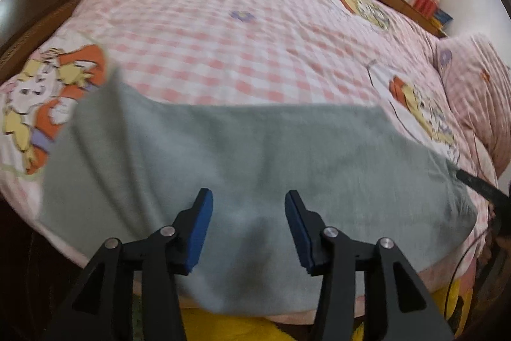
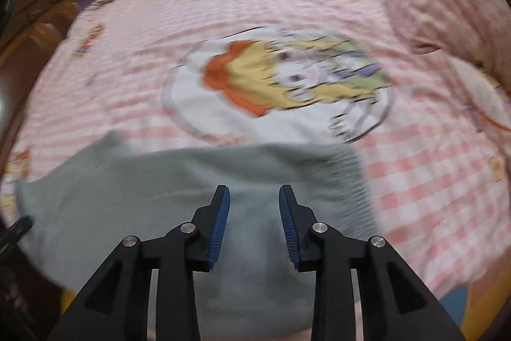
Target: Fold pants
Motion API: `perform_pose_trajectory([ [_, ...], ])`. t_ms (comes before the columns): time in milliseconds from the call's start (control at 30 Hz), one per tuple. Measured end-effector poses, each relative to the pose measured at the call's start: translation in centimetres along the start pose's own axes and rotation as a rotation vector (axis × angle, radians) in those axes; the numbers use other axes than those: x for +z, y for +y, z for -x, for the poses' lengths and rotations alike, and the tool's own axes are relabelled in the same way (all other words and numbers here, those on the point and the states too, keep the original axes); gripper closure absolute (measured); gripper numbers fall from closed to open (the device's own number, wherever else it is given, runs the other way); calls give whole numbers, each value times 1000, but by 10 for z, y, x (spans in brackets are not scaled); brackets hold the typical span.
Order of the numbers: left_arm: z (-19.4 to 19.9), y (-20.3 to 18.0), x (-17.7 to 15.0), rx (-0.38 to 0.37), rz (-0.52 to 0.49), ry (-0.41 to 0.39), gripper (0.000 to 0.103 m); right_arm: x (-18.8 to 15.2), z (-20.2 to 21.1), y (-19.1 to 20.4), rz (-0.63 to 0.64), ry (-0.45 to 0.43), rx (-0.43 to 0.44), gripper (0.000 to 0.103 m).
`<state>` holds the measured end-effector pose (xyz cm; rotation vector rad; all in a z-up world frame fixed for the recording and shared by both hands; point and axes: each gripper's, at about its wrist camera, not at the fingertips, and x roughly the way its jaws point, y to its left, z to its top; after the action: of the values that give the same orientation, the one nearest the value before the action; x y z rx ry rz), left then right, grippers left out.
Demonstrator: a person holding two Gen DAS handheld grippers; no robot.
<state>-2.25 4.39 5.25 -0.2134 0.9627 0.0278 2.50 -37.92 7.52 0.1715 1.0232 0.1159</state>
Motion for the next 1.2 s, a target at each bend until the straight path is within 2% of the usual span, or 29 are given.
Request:
perform_pose_trajectory([
  [100, 13, 18, 6, 48, 29, -46, 50, -13, -6, 22, -4, 59, 92, 70],
  [167, 18, 30, 11, 90, 49, -73, 50, -23, -14, 36, 9, 93, 115, 70],
  [267, 18, 43, 17, 136, 90, -91, 49, -35, -31, 55, 23, 153, 111, 70],
  [367, 14, 53, 26, 156, 115, -111, 49, -44, -39, 68, 54, 172, 79, 68],
  [467, 9, 63, 34, 183, 127, -117, 49, -47, -41, 73, 67, 168, 69, 60],
  [567, 9, 77, 35, 219, 150, -121, 49, -48, -44, 73, 36, 161, 104, 48],
  [633, 11, 92, 31, 210, 171, -122, 49, -50, -47, 74, 30, 151, 122, 37],
  [700, 13, 107, 24, 207, 196, -114, 49, -50, -47, 82, 60, 151, 107, 33],
  [800, 16, 128, 12, 213, 241, -109, 49, -47, -45, 101, 146, 151, 38, 33],
  [933, 16, 157, -2, 196, 302, -104, 49, -33, -37, 132, 223, 107, 106, 34],
  [1033, 16, 171, -8, 148, 348, -97, 49, -19, -41, 157, 288, 90, 96, 34],
  [1100, 16, 178, -9, 102, 371, -88, 49, -13, -46, 173, 296, 97, 119, 34],
  [1200, 23, 178, -11, 70, 380, -95, 50, -15, -56, 188, 287, 127, 161, 34],
])
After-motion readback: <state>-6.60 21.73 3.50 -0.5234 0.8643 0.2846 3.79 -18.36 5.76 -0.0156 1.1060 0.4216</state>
